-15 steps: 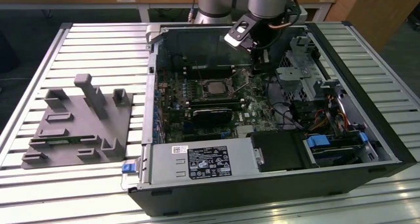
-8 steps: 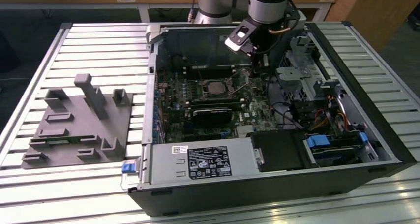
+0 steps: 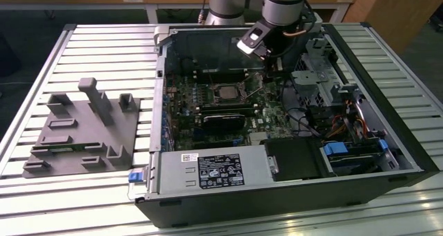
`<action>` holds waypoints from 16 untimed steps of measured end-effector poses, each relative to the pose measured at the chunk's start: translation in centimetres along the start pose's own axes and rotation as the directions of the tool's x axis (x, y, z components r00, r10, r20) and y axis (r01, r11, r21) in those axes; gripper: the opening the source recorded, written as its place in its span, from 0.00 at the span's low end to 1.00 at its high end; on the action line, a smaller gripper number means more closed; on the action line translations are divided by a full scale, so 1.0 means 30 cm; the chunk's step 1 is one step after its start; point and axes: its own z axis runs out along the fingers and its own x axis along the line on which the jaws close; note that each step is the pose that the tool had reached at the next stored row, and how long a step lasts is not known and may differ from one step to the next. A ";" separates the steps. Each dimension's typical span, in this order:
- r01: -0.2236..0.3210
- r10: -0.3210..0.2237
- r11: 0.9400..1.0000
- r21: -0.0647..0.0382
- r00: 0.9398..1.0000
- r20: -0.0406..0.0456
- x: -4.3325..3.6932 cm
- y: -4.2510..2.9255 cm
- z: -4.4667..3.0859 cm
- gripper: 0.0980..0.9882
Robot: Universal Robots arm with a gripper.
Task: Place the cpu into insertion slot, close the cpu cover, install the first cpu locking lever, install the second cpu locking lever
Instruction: 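Close the cpu cover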
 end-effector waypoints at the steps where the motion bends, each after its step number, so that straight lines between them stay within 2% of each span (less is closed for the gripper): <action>1: 0.000 0.000 1.000 0.018 1.000 0.000 0.000 0.001 0.001 0.01; 2: 0.001 -0.001 0.999 0.033 1.000 0.000 0.000 0.001 0.001 0.01; 3: 0.001 -0.001 0.999 0.035 1.000 0.001 0.000 0.001 0.001 0.01; 10: 0.001 -0.001 0.999 0.038 1.000 0.000 0.000 -0.001 0.001 0.01; 16: 0.001 -0.001 0.999 0.038 1.000 0.000 0.000 -0.020 -0.002 0.01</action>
